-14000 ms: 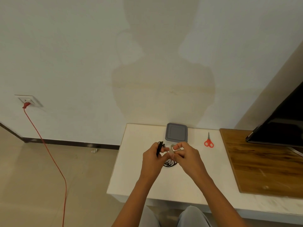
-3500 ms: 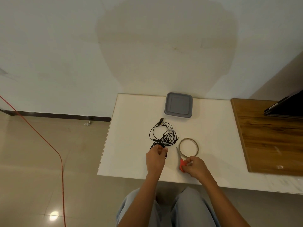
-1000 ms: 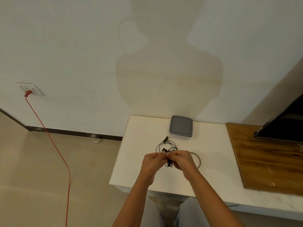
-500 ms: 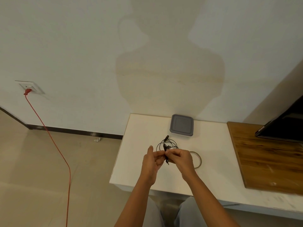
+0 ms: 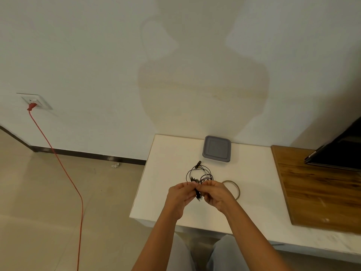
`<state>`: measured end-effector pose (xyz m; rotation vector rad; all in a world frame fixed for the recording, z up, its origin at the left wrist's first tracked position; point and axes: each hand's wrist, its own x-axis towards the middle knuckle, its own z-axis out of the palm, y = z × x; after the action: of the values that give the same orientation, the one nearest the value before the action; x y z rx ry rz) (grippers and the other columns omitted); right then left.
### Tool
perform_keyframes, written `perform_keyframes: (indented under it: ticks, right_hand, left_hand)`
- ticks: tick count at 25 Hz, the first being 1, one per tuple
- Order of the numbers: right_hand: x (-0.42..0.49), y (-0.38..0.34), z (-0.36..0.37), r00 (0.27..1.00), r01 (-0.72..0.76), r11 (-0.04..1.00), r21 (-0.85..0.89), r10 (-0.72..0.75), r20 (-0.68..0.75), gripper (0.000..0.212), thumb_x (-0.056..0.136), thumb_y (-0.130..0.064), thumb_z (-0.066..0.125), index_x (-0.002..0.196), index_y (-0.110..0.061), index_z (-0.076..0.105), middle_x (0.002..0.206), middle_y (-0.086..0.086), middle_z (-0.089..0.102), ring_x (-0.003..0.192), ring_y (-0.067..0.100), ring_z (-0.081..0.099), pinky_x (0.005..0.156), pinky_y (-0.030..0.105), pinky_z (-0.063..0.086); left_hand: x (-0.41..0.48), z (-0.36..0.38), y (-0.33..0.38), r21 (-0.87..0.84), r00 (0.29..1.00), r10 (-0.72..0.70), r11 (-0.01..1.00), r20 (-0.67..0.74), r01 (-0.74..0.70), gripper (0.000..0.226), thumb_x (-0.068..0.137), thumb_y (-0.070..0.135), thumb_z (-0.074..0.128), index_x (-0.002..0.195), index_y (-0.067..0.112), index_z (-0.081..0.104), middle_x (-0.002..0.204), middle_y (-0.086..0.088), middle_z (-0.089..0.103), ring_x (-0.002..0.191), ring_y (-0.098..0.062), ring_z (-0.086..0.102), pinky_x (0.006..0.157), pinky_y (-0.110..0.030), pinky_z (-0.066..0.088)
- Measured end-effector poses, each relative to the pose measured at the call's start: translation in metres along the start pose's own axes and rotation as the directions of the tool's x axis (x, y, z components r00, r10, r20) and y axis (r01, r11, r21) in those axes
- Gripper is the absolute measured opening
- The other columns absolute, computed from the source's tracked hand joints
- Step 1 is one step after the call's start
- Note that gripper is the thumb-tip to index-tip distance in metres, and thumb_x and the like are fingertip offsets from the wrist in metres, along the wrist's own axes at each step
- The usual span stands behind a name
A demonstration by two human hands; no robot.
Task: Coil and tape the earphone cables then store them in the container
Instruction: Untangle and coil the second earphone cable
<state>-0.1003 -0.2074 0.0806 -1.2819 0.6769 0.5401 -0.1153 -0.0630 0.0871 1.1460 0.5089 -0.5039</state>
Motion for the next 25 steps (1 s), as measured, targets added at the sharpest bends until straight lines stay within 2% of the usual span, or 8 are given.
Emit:
perform_keyframes:
  ticks: [3, 7, 12, 14, 17, 19, 22, 25]
  right_hand:
    - [0.009, 0.009, 0.001, 1.0, -0.002, 0.999, -0.039, 0.001, -0.025, 0.036, 0.066, -0.012, 0.086, 0.08, -0.011, 0.053, 0.071, 0.005, 0.063, 0.06, 0.013, 0.058, 0.05, 0.019, 0.042]
    - [0.013, 0.022, -0.001, 0.998, 0.06, 0.981, -0.183, -0.062, -0.004, 0.073, 0.06, -0.023, 0.089, 0.118, -0.018, 0.046, 0.112, 0.003, 0.055, 0.104, 0.023, 0.057, 0.078, 0.029, 0.049]
    - [0.018, 0.028, -0.003, 0.988, 0.086, 0.981, -0.174, -0.062, 0.143, 0.037, 0.079, -0.009, 0.075, 0.112, -0.008, 0.06, 0.097, 0.008, 0.068, 0.086, 0.019, 0.066, 0.081, 0.034, 0.054]
    - [0.024, 0.035, -0.001, 0.994, 0.049, 0.981, -0.188, -0.03, 0.103, 0.03, 0.08, -0.008, 0.073, 0.108, -0.006, 0.062, 0.087, 0.009, 0.069, 0.079, 0.018, 0.067, 0.077, 0.034, 0.055]
    - [0.033, 0.047, 0.002, 0.999, 0.012, 0.985, -0.174, -0.003, 0.052, 0.027, 0.081, -0.006, 0.071, 0.105, 0.003, 0.062, 0.082, 0.014, 0.069, 0.072, 0.019, 0.068, 0.073, 0.033, 0.059]
    - [0.038, 0.052, 0.004, 1.0, 0.006, 0.986, -0.165, -0.001, 0.026, 0.026, 0.082, -0.005, 0.071, 0.103, 0.008, 0.062, 0.079, 0.016, 0.068, 0.069, 0.019, 0.067, 0.069, 0.031, 0.059]
    - [0.043, 0.058, 0.009, 1.0, 0.007, 0.988, -0.152, -0.004, 0.025, 0.026, 0.08, -0.004, 0.073, 0.101, 0.008, 0.063, 0.077, 0.017, 0.068, 0.067, 0.02, 0.068, 0.068, 0.032, 0.059]
    - [0.05, 0.06, 0.013, 1.0, 0.023, 0.984, -0.179, -0.026, -0.014, 0.027, 0.077, -0.004, 0.075, 0.098, 0.004, 0.063, 0.081, 0.018, 0.071, 0.07, 0.022, 0.071, 0.071, 0.036, 0.061]
  left_hand:
    - [0.003, -0.004, 0.002, -0.016, 0.998, -0.06, 0.998, 0.019, 0.06, 0.02, 0.084, 0.003, 0.065, 0.103, -0.002, 0.068, 0.1, -0.018, 0.074, 0.096, -0.027, 0.072, 0.086, -0.028, 0.056]
    - [0.009, -0.012, 0.004, 0.089, 0.986, -0.166, 0.982, 0.001, 0.165, 0.015, 0.084, 0.006, 0.066, 0.098, 0.003, 0.069, 0.1, -0.014, 0.074, 0.094, -0.024, 0.071, 0.086, -0.029, 0.055]
    - [0.026, -0.029, -0.012, 0.462, 0.995, -0.007, 0.885, -0.103, 0.054, 0.014, 0.091, 0.007, 0.056, 0.099, 0.0, 0.065, 0.079, -0.01, 0.07, 0.067, -0.015, 0.066, 0.061, -0.02, 0.054]
    - [0.032, -0.037, -0.019, 0.641, 0.981, 0.141, 0.767, -0.132, -0.024, 0.014, 0.088, 0.004, 0.061, 0.101, 0.001, 0.063, 0.072, -0.007, 0.069, 0.056, -0.009, 0.063, 0.051, -0.014, 0.049]
    - [0.044, -0.046, -0.028, 0.817, 0.986, 0.168, 0.571, -0.021, -0.08, 0.024, 0.087, 0.004, 0.061, 0.111, 0.002, 0.057, 0.082, -0.008, 0.067, 0.064, -0.015, 0.063, 0.055, -0.018, 0.051]
    - [0.053, -0.048, -0.033, 0.945, 0.982, 0.18, 0.308, 0.059, -0.113, 0.026, 0.091, 0.01, 0.056, 0.116, 0.005, 0.052, 0.095, -0.011, 0.065, 0.074, -0.022, 0.061, 0.061, -0.025, 0.05]
    - [0.057, -0.041, -0.035, 0.986, 0.969, 0.2, -0.116, 0.144, -0.122, 0.025, 0.093, 0.004, 0.041, 0.118, 0.003, 0.047, 0.09, -0.01, 0.059, 0.066, -0.024, 0.05, 0.057, -0.029, 0.037]
    - [0.061, -0.037, -0.036, 0.933, 0.968, 0.12, -0.316, 0.221, -0.174, 0.023, 0.095, 0.003, 0.041, 0.118, 0.002, 0.044, 0.108, -0.014, 0.06, 0.09, -0.03, 0.062, 0.066, -0.03, 0.036]
